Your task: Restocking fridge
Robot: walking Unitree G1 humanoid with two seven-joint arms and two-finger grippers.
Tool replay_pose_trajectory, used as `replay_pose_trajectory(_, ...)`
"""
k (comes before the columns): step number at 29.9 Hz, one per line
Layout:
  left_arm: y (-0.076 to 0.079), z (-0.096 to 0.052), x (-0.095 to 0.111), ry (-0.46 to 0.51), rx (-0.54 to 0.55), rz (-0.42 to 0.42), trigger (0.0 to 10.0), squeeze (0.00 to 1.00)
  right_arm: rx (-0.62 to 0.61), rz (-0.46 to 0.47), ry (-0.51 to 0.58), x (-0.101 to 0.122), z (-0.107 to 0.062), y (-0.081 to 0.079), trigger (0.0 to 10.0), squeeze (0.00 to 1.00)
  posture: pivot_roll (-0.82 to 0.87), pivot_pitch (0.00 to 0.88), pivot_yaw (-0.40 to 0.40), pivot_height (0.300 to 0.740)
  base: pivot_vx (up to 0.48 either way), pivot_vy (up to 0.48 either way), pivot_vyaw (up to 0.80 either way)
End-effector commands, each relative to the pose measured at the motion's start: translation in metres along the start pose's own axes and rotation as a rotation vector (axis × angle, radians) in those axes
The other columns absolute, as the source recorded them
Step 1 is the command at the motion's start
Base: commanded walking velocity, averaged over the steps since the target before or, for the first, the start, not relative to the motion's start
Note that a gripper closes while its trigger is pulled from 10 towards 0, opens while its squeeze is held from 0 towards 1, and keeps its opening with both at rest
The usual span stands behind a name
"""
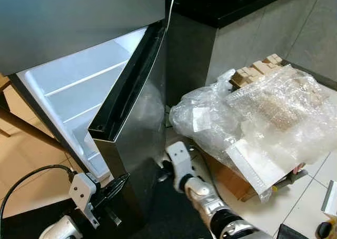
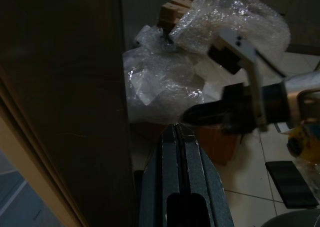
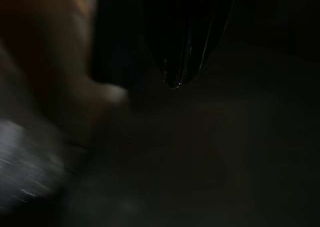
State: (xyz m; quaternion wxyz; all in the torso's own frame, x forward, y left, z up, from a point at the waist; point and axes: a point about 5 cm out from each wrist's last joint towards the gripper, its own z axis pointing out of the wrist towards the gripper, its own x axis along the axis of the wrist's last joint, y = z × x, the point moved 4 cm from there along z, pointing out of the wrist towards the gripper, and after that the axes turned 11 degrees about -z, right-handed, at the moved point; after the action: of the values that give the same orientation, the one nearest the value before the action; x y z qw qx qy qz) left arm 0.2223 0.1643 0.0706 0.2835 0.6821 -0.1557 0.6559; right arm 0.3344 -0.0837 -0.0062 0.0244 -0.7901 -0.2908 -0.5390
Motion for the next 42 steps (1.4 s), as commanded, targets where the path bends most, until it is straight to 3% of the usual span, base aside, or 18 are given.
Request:
replay_pose_trajectory(1,-0.021,-0.007,-0.012,-0.032,0.143,-0.006,10.0,0.0,-0.085,0.002,-0.158,-0.047,-0.019,0.019,10.0,0.0,-0.08,0.094,0.04,0.74,0.0,0.0,0.0)
replay_pose_trajectory(5,-0.033,-0.013,-0.025,-0.066,0.243,-0.008,10.0,0.0,-0.141,0.001,-0.252,-0.078,-0.036,0.035,10.0,0.0,-0.09,0.09,0.045,0.74,0.0,0.0,0.0)
replay_pose_trajectory(7,-0.033,-0.013,-0.025,-0.066,0.243,-0.008,10.0,0.0,-0.141,0.001,-0.252,-0.078,-0.036,0.035,10.0,0.0,-0.09,0.09,0.045,0.74,0.0,0.0,0.0)
replay_pose_trajectory(10,-0.06,-0.037,-0.038,-0.025,0.567,-0.065,10.0,0.0,-0.207,0.024,-0.392,-0.12,-0.066,0.048,10.0,0.0,-0.1,0.081,0.053,0.74,0.0,0.0,0.0)
replay_pose_trajectory(11,-0.06,-0.037,-0.038,-0.025,0.567,-0.065,10.0,0.0,-0.207,0.024,-0.392,-0.12,-0.066,0.048,10.0,0.0,-0.1,0.081,0.053,0.74,0.0,0.0,0.0)
replay_pose_trajectory(13,-0.069,-0.054,-0.047,-0.016,0.712,-0.113,10.0,0.0,-0.225,0.03,-0.441,-0.135,-0.077,0.051,10.0,0.0,-0.1,0.081,0.053,0.74,0.0,0.0,0.0)
replay_pose_trajectory(14,-0.069,-0.054,-0.047,-0.016,0.712,-0.113,10.0,0.0,-0.225,0.03,-0.441,-0.135,-0.077,0.051,10.0,0.0,-0.1,0.081,0.053,0.74,0.0,0.0,0.0)
replay_pose_trajectory(15,-0.071,-0.062,-0.057,-0.041,0.766,-0.144,10.0,0.0,-0.227,0.029,-0.454,-0.139,-0.081,0.051,10.0,0.0,-0.09,0.077,0.052,0.74,0.0,0.0,0.0)
replay_pose_trajectory(16,-0.072,-0.07,-0.076,-0.144,0.805,-0.15,10.0,0.0,-0.225,0.029,-0.46,-0.141,-0.082,0.05,10.0,0.0,-0.09,0.077,0.048,0.74,0.0,0.0,0.0)
replay_pose_trajectory(17,-0.07,-0.076,-0.102,-0.307,0.816,-0.13,10.0,0.0,-0.216,0.036,-0.456,-0.142,-0.083,0.048,10.0,0.0,-0.08,0.076,0.042,0.74,0.0,0.0,0.0)
replay_pose_trajectory(18,-0.07,-0.076,-0.102,-0.307,0.816,-0.13,10.0,0.0,-0.216,0.036,-0.456,-0.142,-0.083,0.048,10.0,0.0,-0.08,0.076,0.042,0.74,0.0,0.0,0.0)
replay_pose_trajectory(20,-0.066,-0.089,-0.137,-0.547,0.819,-0.087,10.0,0.0,-0.191,0.033,-0.446,-0.141,-0.081,0.041,10.0,0.0,-0.08,0.078,0.045,0.74,0.0,0.0,0.0)
replay_pose_trajectory(24,-0.069,-0.091,-0.14,-0.555,0.858,-0.118,10.0,0.0,-0.171,0.008,-0.449,-0.141,-0.08,0.037,10.0,0.0,-0.08,0.081,0.05,0.74,0.0,0.0,0.0)
replay_pose_trajectory(29,-0.071,-0.077,-0.133,-0.487,0.855,-0.144,10.0,0.0,-0.166,0.008,-0.44,-0.138,-0.076,0.032,10.0,0.0,-0.08,0.088,0.049,0.74,0.0,0.0,0.0)
replay_pose_trajectory(35,-0.069,-0.066,-0.128,-0.457,0.791,-0.11,10.0,0.0,-0.152,0.004,-0.417,-0.132,-0.071,0.029,10.0,0.0,-0.07,0.095,0.049,0.74,0.0,0.34,0.0)
replay_pose_trajectory(42,-0.069,-0.065,-0.131,-0.468,0.786,-0.101,10.0,0.0,-0.143,-0.001,-0.408,-0.129,-0.068,0.026,10.0,0.0,-0.07,0.097,0.053,0.74,0.0,0.48,0.0)
